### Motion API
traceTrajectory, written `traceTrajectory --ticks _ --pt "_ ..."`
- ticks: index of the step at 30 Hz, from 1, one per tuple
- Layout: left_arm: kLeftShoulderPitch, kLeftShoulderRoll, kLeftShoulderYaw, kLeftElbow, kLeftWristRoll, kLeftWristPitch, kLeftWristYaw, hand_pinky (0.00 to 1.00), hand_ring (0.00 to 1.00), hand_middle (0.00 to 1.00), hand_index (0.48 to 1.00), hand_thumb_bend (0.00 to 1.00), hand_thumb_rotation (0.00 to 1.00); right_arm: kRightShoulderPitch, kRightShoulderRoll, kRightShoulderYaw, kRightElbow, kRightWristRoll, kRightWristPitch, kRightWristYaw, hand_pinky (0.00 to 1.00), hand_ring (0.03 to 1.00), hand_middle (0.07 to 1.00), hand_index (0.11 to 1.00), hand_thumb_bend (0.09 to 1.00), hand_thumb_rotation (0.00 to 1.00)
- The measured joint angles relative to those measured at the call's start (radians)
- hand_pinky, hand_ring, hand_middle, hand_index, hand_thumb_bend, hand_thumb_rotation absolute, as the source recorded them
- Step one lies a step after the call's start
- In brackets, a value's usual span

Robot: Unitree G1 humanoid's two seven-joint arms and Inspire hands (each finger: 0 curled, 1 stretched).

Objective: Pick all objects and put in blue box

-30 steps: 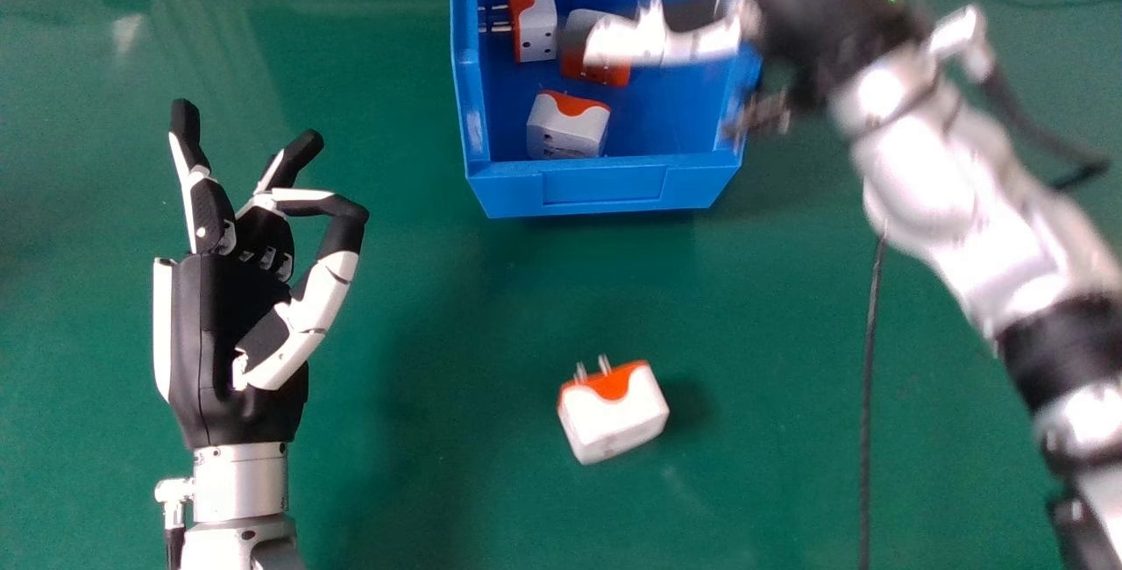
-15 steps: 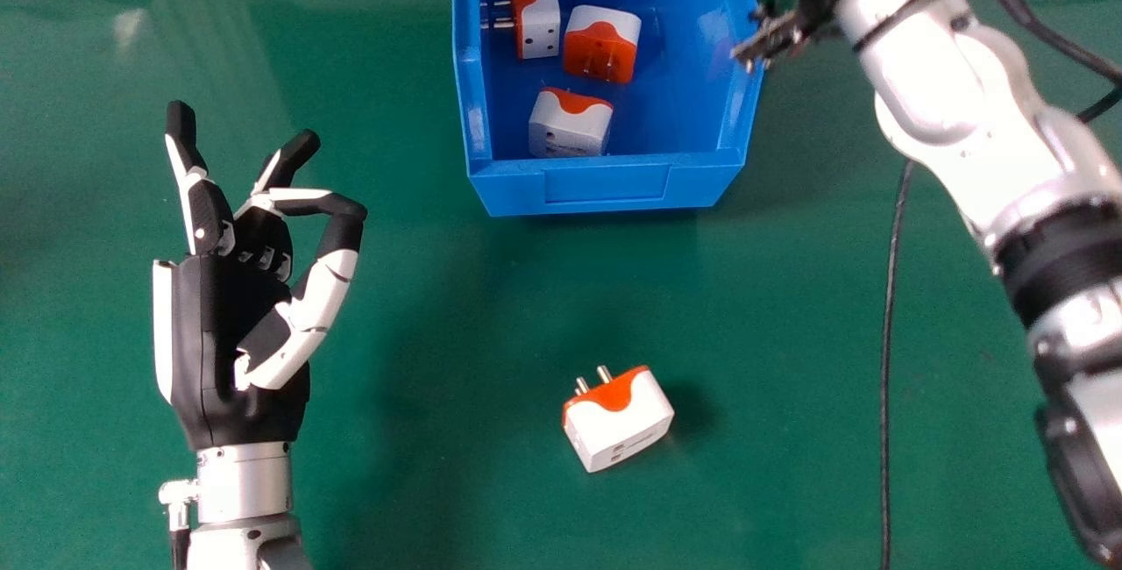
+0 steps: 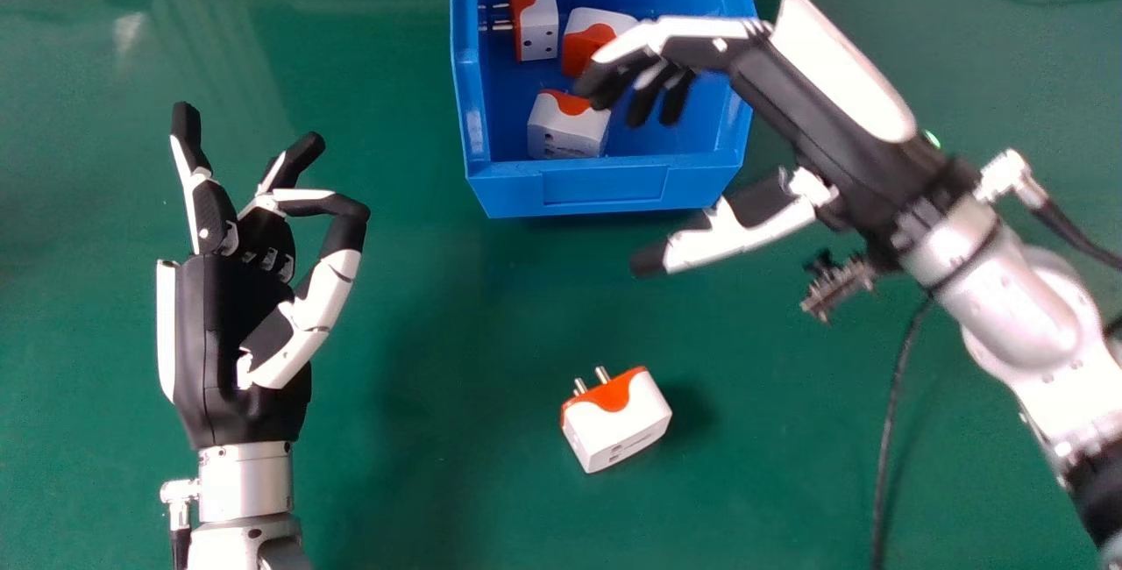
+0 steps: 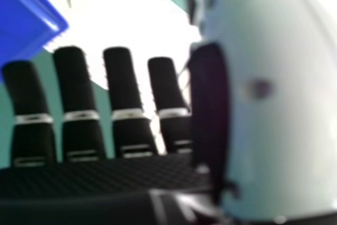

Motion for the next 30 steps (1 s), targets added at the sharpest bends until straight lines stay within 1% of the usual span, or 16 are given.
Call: traceTrajectory --ticks 1,4,5,6,7,9,10,11,13,14,16,18,21,22,25,30 --pt "0.0 0.0 0.002 0.0 -0.001 0.003 -0.001 1.0 0.86 0.63 0.492 0.5 0.04 0.022 -0.005 0.0 -0.006 -0.006 0.0 -0.001 0.51 0.607 0.674 0.698 0.886 0.15" --pt "0.0 0.002 0.002 -0.001 0.001 0.008 0.0 1.0 0.86 0.63 0.492 0.5 0.04 0.066 -0.012 -0.001 -0.011 -0.041 0.001 -0.001 0.51 0.607 0.674 0.698 0.886 0.15" --pt "0.002 0.002 0.002 -0.005 0.002 0.008 0.0 1.0 0.88 0.69 0.575 0.53 0.2 0.077 -0.013 -0.001 -0.015 -0.054 0.004 -0.001 0.52 0.62 0.685 0.708 0.902 0.17" --pt "0.004 0.002 0.001 -0.009 0.002 0.008 0.0 1.0 0.88 0.69 0.575 0.53 0.2 0.083 -0.014 0.001 -0.018 -0.07 0.01 0.0 0.52 0.62 0.685 0.708 0.902 0.17" --pt "0.005 0.002 0.0 -0.013 0.002 0.009 0.0 1.0 0.9 0.73 0.643 0.56 0.35 0.09 -0.014 0.002 -0.022 -0.079 0.017 0.0 0.54 0.639 0.7 0.721 0.921 0.18" --pt "0.008 0.002 -0.001 -0.021 0.002 0.009 0.0 1.0 0.92 0.8 0.742 0.61 0.56 0.1 -0.014 0.005 -0.036 -0.092 0.029 0.004 0.56 0.673 0.724 0.742 0.95 0.21" --pt "0.01 0.003 -0.001 -0.025 0.002 0.009 0.0 1.0 0.92 0.8 0.742 0.61 0.56 0.102 -0.014 0.009 -0.048 -0.106 0.037 0.006 0.56 0.673 0.724 0.742 0.95 0.21" --pt "0.012 0.003 -0.001 -0.028 0.002 0.009 -0.002 1.0 0.93 0.83 0.777 0.62 0.64 0.104 -0.014 0.015 -0.056 -0.112 0.04 0.012 0.57 0.688 0.735 0.753 0.961 0.22" --pt "0.016 0.003 -0.001 -0.034 0.002 0.009 -0.004 1.0 0.94 0.86 0.828 0.64 0.75 0.108 -0.014 0.029 -0.072 -0.118 0.052 0.027 0.6 0.717 0.754 0.775 0.976 0.24" --pt "0.018 0.003 -0.001 -0.036 0.002 0.009 -0.004 1.0 0.94 0.86 0.828 0.64 0.75 0.11 -0.014 0.035 -0.078 -0.125 0.059 0.033 0.6 0.717 0.754 0.775 0.976 0.24" --pt "0.022 0.004 -0.001 -0.036 0.002 0.009 -0.004 1.0 0.94 0.89 0.858 0.65 0.81 0.111 -0.013 0.052 -0.085 -0.145 0.07 0.043 0.61 0.738 0.769 0.791 0.985 0.25" --pt "0.023 0.004 -0.001 -0.035 0.003 0.009 -0.003 1.0 0.94 0.9 0.875 0.66 0.86 0.115 -0.012 0.067 -0.085 -0.154 0.081 0.05 0.63 0.754 0.781 0.806 0.991 0.27" --pt "0.025 0.005 -0.001 -0.035 0.009 0.009 0.008 1.0 0.94 0.91 0.885 0.66 0.89 0.118 -0.008 0.094 -0.078 -0.181 0.081 0.052 0.65 0.773 0.796 0.821 0.995 0.28" --pt "0.025 0.005 -0.002 -0.035 0.013 0.009 0.009 1.0 0.94 0.91 0.888 0.67 0.89 0.117 -0.005 0.101 -0.068 -0.189 0.081 0.052 0.66 0.784 0.804 0.829 0.996 0.28" --pt "0.025 0.005 -0.001 -0.035 0.013 0.015 0.008 1.0 0.94 0.91 0.888 0.67 0.9 0.117 0.001 0.125 -0.029 -0.199 0.081 0.051 0.68 0.805 0.824 0.845 0.998 0.29" --pt "0.025 0.005 -0.001 -0.035 0.01 0.024 0.002 1.0 0.93 0.91 0.884 0.66 0.9 0.114 0.005 0.142 -0.003 -0.212 0.08 0.056 0.71 0.848 0.869 0.878 1.0 0.31"
